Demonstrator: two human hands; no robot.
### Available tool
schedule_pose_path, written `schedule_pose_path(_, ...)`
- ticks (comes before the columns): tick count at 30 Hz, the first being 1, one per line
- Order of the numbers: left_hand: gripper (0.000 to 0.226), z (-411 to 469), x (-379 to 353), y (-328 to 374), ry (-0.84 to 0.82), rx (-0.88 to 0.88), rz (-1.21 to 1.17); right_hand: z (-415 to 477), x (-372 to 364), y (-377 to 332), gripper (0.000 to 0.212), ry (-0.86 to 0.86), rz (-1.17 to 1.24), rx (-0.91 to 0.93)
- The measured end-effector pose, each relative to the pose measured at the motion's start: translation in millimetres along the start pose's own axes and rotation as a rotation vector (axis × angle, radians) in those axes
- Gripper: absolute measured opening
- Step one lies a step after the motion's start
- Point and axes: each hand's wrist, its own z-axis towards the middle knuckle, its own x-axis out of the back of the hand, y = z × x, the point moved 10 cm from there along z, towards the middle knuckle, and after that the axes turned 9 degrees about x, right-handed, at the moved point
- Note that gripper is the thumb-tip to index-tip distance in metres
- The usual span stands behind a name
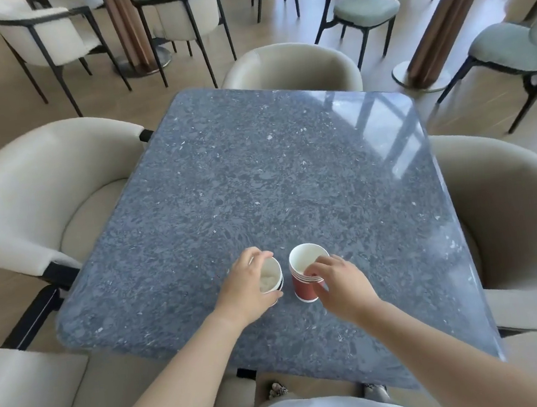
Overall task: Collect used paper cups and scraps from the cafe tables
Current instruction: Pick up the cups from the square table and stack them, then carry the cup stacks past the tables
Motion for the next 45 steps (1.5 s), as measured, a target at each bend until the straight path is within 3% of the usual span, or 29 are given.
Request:
schedule_pose_path(5, 0.071, 2, -31, 36, -0.109, -0.154, 0.026, -21, 7, 15, 0.019, 0.048, -0.012, -0.087)
schedule_pose_path(11, 0.069, 5, -46, 56, -0.139, -0.228, 0.11, -39, -7, 26, 0.024, 0.0, -0.025, -0.195)
schedule_pose_path(15, 0.073, 4, -50, 56, -0.146, -0.232, 0.266, -44, -10, 30, 0.026, -0.003, -0.016, -0.247)
schedule_pose_path(20, 0.071, -7, -36, 47, 0.025, -0.228, 0.396, -44, -7, 37, 0.022, 0.002, -0.053, -0.277)
schedule_pose_path(30, 0.056, -31, -42, 76, -0.062, -0.215, 0.391, -75, 4, 35, 0.023, 0.028, -0.029, -0.29)
schedule_pose_path(36, 0.029, -59, -30, 133, -0.013, -0.344, 0.299, -118, 37, 32, 0.026, 0.134, 0.012, -0.317)
schedule_pose_path(45, 0.025, -144, -2, 187, 0.111, -0.479, 0.281, -201, 99, -11, 0.034, 0.427, 0.038, -0.252)
